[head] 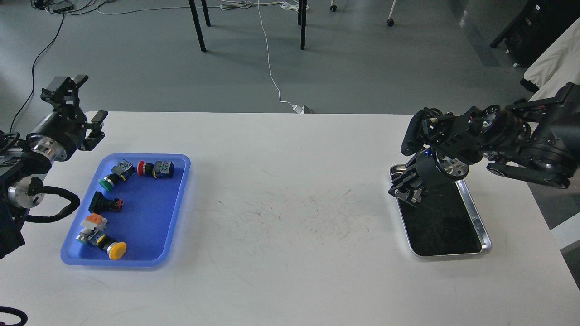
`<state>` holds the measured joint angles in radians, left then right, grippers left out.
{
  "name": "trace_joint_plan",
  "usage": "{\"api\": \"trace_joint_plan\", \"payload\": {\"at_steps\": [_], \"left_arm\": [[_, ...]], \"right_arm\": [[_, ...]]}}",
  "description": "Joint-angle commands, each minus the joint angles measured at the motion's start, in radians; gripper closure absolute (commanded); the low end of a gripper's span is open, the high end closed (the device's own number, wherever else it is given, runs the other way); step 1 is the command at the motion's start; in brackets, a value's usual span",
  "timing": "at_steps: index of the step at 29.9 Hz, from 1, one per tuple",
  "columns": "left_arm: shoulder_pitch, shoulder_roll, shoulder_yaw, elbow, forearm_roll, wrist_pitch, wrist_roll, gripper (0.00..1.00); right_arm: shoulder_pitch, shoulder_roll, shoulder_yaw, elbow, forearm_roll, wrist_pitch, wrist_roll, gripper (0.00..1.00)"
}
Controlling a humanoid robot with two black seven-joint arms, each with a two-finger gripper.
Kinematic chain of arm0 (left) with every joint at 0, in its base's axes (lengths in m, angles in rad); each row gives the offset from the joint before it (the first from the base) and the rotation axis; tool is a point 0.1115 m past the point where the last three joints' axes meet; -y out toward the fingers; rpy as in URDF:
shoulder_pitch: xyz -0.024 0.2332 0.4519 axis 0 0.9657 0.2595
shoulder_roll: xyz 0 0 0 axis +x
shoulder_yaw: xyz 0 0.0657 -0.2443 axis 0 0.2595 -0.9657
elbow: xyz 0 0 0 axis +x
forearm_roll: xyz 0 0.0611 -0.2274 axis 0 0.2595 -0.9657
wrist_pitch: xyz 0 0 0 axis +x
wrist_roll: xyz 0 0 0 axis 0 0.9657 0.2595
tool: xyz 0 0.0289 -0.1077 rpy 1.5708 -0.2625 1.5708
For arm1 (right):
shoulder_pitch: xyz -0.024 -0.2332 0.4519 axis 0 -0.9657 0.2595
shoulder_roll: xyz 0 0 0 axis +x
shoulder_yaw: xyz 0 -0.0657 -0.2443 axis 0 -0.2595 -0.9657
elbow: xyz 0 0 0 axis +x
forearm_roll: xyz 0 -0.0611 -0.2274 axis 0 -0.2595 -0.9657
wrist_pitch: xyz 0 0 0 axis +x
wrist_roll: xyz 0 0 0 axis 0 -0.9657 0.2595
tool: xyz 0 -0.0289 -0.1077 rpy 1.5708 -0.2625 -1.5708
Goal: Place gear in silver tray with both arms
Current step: 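Carry the gear over the silver tray and lower it in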
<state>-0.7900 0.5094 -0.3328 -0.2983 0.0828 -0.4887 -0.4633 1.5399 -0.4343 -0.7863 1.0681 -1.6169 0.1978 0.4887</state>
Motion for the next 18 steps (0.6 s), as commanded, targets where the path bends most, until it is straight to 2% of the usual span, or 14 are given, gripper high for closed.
{"api": "trace_joint_plan", "payload": {"at_steps": [1,9,18], "left_arm": [[0.0,-0.002,0.001,0.001,0.0,0.0,0.0,0.01],[0.0,-0.014,0.005,0.001,0.0,0.0,0.0,0.01],[0.001,-0.015,0.005,0.001,0.0,0.0,0.0,0.01]], "right_arm": [[-0.013,-0.069,-0.001,0.021,-0.046,0.0,0.0,0.95],[-0.032,-0.141,-0.031,0.07,-0.067,0.0,0.0,0.95],[-0.075,-0.149,-0.033,0.061,-0.072,0.0,0.0,0.95]]}}
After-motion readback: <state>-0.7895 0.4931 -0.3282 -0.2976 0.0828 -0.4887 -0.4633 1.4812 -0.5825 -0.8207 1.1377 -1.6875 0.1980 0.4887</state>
